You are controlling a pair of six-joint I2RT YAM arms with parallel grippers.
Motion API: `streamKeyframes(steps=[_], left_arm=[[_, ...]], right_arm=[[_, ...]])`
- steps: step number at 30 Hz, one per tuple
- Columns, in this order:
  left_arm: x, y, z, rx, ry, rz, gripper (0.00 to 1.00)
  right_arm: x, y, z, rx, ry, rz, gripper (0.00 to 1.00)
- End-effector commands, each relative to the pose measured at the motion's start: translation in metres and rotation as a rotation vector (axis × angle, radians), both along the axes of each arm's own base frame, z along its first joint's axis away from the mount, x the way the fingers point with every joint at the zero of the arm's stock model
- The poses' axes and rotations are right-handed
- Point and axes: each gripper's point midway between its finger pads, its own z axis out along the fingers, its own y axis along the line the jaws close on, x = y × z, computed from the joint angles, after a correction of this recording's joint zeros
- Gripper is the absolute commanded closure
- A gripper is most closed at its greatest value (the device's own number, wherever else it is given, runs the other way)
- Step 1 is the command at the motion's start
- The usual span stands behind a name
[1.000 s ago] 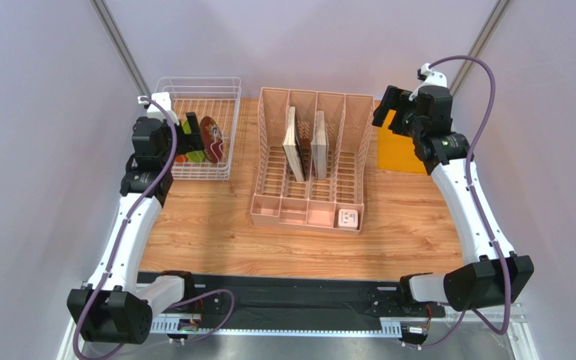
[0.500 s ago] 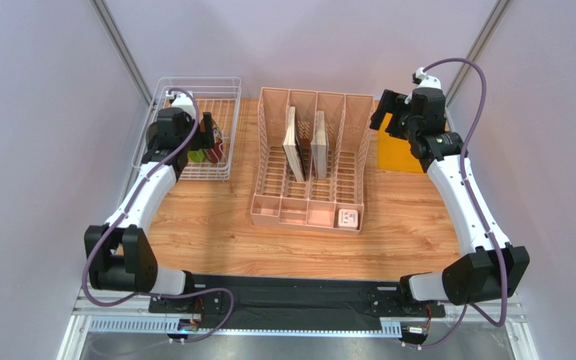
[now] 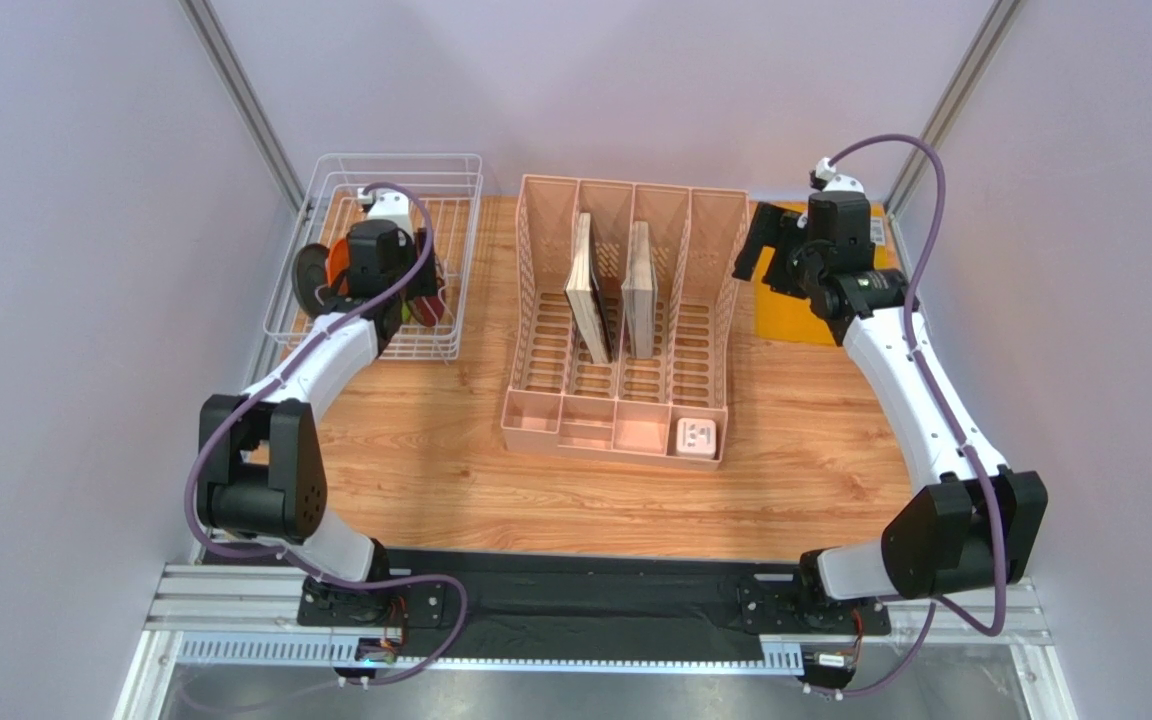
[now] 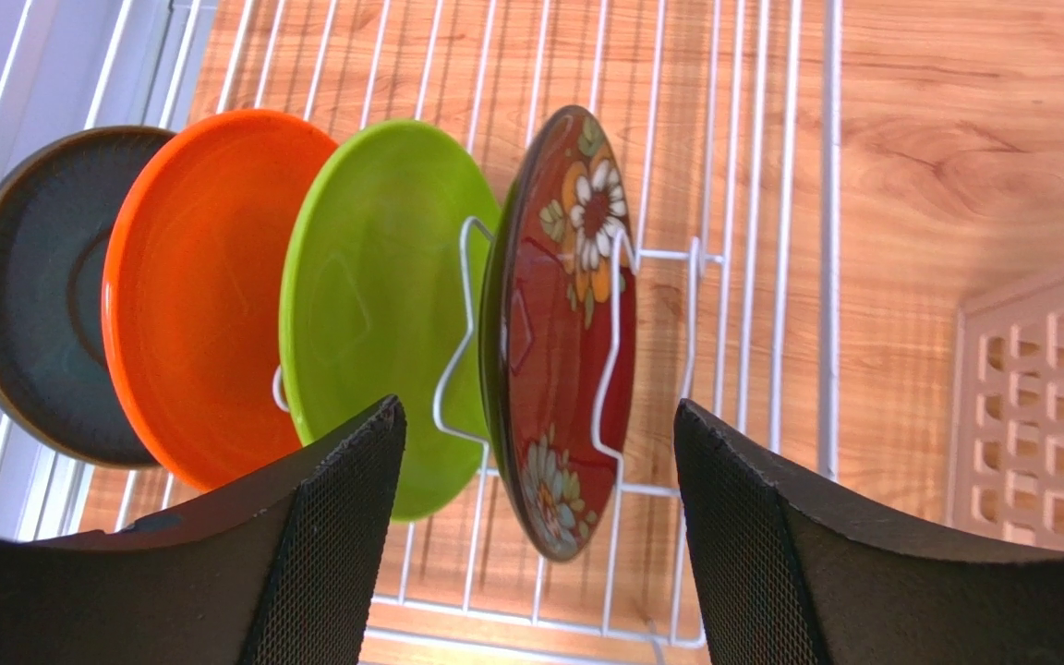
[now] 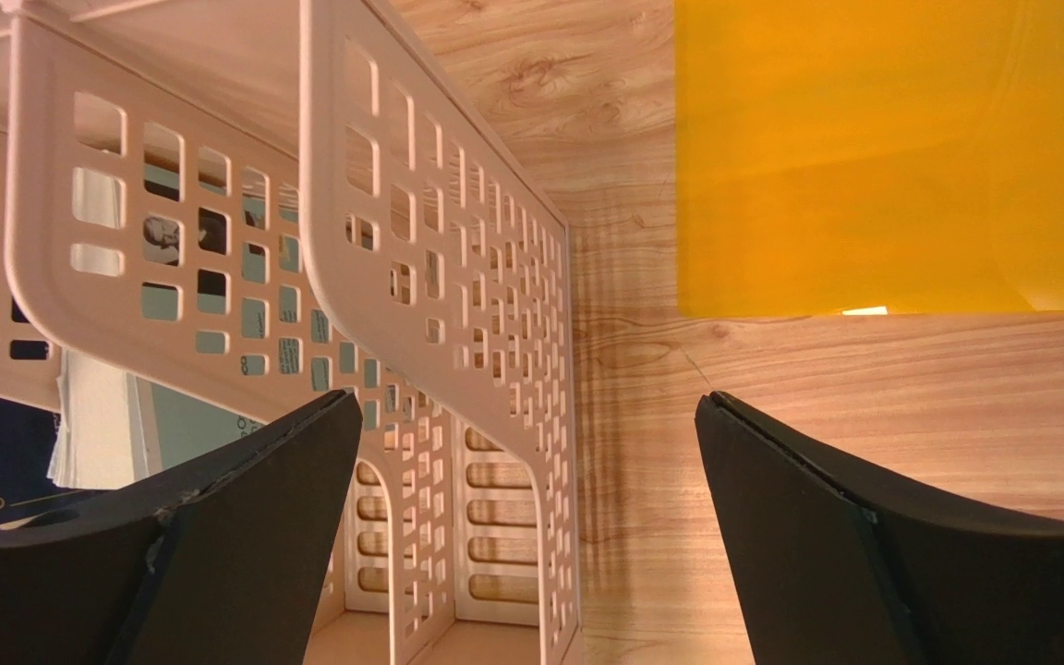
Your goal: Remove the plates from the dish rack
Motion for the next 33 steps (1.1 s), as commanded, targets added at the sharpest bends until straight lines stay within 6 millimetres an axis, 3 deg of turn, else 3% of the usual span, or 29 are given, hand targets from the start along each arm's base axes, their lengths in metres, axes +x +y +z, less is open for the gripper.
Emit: streamKeyframes(steps=[1, 6, 9, 11, 12, 13, 14, 21, 24, 27, 33], left_arm=[[0.011, 0.006, 0.002, 0.008, -0.065, 0.043, 0.26], [0.015, 0.004, -0.011, 0.003, -0.046, 0.040, 0.33], [0.018, 0.001, -0.020, -0.010, -0.034, 0.026, 0.42], [0.019, -0.001, -0.024, -0.019, -0.027, 0.023, 0.58], [0.019, -0.001, -0.026, -0.020, -0.024, 0.023, 0.69], [0.019, -0.001, -0.028, -0.020, -0.024, 0.023, 0.87], [0.019, -0.001, -0.029, -0.021, -0.021, 0.024, 0.93], [0.015, -0.008, -0.035, -0.016, -0.019, 0.009, 1.00], [0.016, -0.007, -0.023, 0.003, -0.037, 0.027, 1.00], [0.015, -0.003, -0.002, 0.084, -0.063, 0.085, 1.00], [0.000, 0.013, 0.059, 0.323, -0.155, 0.291, 1.00]], right_arm=[[0.000, 0.003, 0.002, 0.016, -0.008, 0.006, 0.00], [0.000, 0.001, 0.007, 0.009, -0.018, 0.001, 0.00], [0.000, 0.001, 0.004, 0.009, -0.011, 0.002, 0.00], [0.000, 0.002, 0.003, 0.008, -0.008, 0.006, 0.00], [0.000, 0.002, 0.002, 0.009, -0.007, 0.004, 0.00], [-0.001, 0.002, 0.002, 0.008, -0.005, 0.002, 0.00], [-0.001, 0.002, 0.001, 0.006, -0.003, 0.003, 0.00], [-0.001, 0.000, 0.000, 0.005, 0.003, -0.002, 0.00], [0.000, 0.002, -0.001, 0.006, 0.007, 0.002, 0.00], [-0.002, 0.001, -0.001, 0.005, 0.008, 0.001, 0.00], [-0.003, 0.000, 0.003, 0.003, 0.000, -0.004, 0.00]])
